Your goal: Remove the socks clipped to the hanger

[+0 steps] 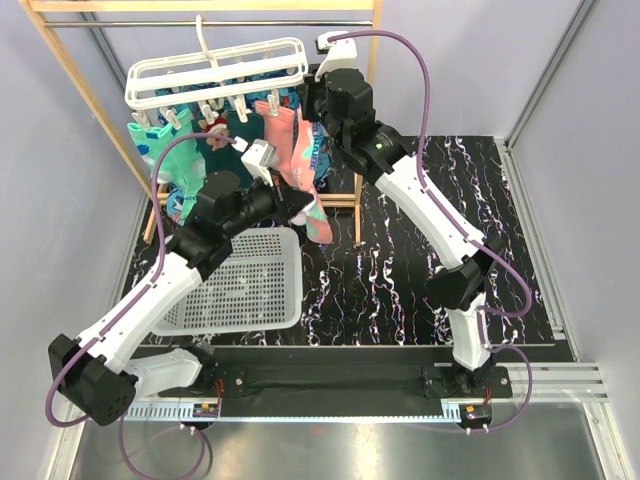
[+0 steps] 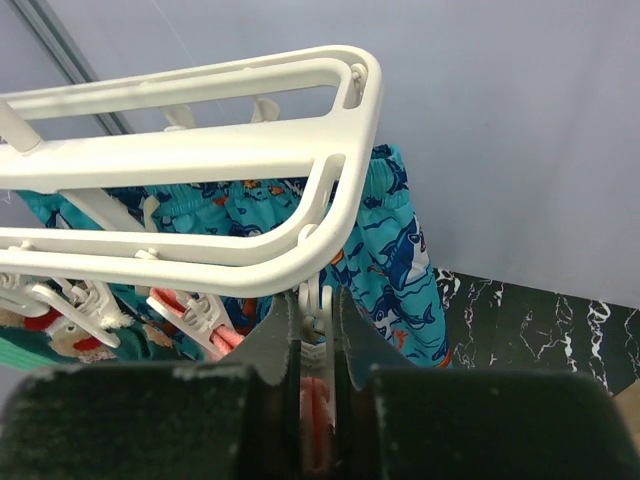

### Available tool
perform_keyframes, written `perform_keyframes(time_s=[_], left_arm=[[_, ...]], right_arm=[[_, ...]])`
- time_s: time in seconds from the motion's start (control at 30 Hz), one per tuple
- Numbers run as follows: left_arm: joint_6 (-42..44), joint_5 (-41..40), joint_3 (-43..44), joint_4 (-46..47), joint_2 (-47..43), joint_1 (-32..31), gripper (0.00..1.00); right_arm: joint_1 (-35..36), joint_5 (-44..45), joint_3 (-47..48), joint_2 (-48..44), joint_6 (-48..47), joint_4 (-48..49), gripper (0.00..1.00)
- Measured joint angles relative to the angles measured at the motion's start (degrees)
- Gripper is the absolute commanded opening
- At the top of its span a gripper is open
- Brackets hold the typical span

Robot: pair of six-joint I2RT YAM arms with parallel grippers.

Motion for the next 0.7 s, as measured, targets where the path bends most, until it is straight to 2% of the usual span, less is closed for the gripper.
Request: perform_keyframes(time_s=[0.27, 0.7], left_arm=[[-0.8, -2.0, 0.0, -1.1, 0.0, -0.1, 0.0], [-3.1, -9.0, -0.4, -13.6, -4.0, -0.1, 0.0]], right_arm=[[0.0, 0.2, 0.0, 0.0, 0.0, 0.8, 0.0], [0.1, 0.1, -2.4, -0.7, 0.0, 1.8, 0.0]])
